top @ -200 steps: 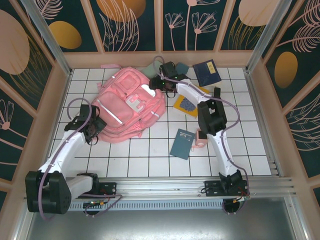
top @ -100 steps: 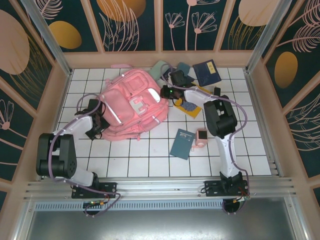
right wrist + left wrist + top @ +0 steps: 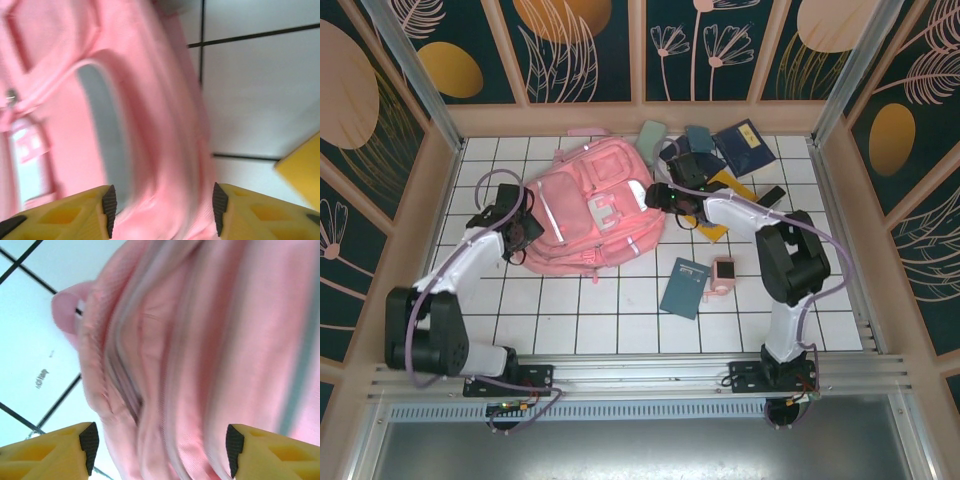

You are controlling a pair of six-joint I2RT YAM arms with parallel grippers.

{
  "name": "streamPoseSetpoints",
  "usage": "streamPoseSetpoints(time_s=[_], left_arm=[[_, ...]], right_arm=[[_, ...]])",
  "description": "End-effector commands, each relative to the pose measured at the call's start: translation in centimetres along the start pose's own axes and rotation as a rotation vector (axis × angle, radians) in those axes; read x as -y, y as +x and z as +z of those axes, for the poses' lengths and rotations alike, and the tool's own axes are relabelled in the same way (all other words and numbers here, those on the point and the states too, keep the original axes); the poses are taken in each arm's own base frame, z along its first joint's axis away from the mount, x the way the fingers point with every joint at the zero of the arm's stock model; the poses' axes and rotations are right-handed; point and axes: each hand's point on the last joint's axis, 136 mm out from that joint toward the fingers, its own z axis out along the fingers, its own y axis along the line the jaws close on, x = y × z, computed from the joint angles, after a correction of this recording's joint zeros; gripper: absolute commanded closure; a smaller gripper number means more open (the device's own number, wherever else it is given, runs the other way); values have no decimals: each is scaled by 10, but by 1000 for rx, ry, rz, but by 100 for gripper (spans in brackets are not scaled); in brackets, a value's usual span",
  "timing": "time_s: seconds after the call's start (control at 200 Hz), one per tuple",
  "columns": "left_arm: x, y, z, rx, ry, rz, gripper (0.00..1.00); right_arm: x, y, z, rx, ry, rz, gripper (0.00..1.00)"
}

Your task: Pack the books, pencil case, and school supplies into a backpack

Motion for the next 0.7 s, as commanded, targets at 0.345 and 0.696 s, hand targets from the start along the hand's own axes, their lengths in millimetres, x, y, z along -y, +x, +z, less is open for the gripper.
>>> streamPoseSetpoints(time_s=[0.345, 0.696], left_arm=[[10, 94, -31, -143, 184, 158, 32], [20, 112, -32, -180, 267, 193, 34]], right_arm=[[-51, 143, -14, -316, -163, 394, 46], [-66, 139, 23, -336, -216, 419, 43]])
